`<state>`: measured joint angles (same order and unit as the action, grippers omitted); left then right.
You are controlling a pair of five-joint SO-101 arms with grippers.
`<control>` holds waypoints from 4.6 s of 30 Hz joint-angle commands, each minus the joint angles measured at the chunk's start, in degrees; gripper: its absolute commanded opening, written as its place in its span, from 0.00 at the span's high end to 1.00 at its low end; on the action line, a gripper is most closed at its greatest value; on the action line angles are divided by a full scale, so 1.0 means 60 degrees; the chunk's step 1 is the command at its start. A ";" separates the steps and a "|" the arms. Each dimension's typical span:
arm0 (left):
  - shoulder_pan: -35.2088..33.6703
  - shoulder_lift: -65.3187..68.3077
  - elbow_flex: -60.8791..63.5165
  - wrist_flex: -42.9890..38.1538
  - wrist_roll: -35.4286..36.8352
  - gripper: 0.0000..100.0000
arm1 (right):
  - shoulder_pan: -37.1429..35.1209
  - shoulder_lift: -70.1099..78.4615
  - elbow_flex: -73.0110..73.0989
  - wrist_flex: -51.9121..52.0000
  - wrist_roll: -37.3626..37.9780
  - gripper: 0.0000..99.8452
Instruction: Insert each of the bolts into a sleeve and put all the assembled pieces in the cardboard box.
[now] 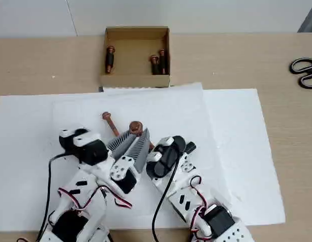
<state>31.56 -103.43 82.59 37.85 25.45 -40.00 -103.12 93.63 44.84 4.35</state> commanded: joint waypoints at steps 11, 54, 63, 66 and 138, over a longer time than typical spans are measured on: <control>0.0073 -0.0117 -0.0212 0.0117 -0.0630 1.00 | -0.0051 -0.0125 -0.0410 -0.0066 0.0147 1.00; -0.0425 -0.0117 0.0051 -0.0234 -0.1011 1.00 | -0.0359 -0.0125 -0.1289 0.0007 0.0161 1.00; -0.0425 -0.0117 -0.0462 -0.0073 -0.0806 1.00 | -0.0198 -0.0125 -0.0850 -0.0051 0.0117 1.00; -0.0396 -0.0117 -0.0432 -0.0073 -0.0396 1.00 | -0.0183 -0.0125 -0.0806 -0.0007 0.0117 1.00; -0.4103 1.3201 -1.2212 1.0432 -0.3912 1.00 | 0.5092 0.7729 -0.8747 0.4505 -0.2681 1.00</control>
<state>9.41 -26.77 11.91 99.38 6.64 -9.58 -56.97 44.04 71.74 -10.95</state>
